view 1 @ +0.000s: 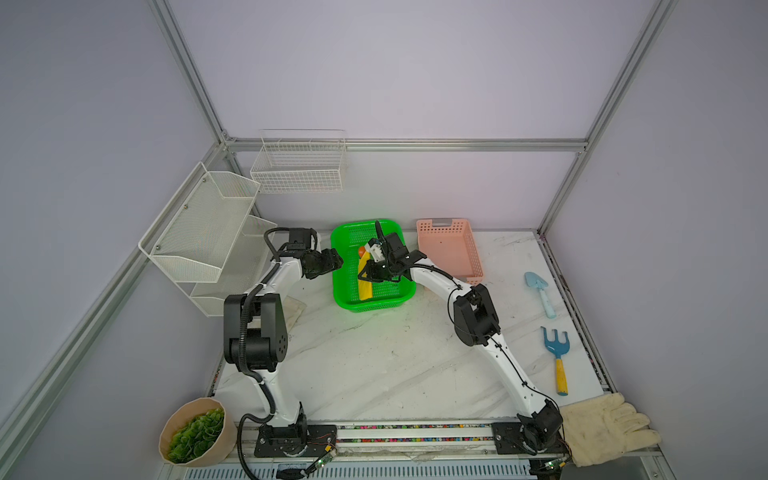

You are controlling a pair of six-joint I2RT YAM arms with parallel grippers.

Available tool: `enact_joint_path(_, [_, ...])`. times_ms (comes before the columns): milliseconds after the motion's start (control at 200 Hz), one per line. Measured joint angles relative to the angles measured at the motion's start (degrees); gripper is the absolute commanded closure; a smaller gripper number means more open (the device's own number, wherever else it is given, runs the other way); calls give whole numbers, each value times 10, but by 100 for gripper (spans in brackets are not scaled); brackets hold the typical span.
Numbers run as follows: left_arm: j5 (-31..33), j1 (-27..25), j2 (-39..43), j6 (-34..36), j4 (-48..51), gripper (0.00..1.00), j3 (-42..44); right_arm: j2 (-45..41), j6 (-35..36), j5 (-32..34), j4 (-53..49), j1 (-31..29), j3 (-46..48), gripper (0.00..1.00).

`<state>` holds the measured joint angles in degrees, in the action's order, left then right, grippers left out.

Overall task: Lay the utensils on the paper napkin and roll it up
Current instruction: 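Lower the napkin roll into the green basket and open the right gripper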

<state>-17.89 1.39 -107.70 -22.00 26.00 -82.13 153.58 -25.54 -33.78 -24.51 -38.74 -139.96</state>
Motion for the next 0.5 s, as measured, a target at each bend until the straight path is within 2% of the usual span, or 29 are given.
enact_joint_path(170, [-7, 0, -22, 0, -3, 24, 0, 20, -19, -3, 5, -10, -30, 100])
enact_joint_path(500, [-31, 0, -57, -2, -18, 32, 0, 46, -47, 2, 10, -25, -39, 100])
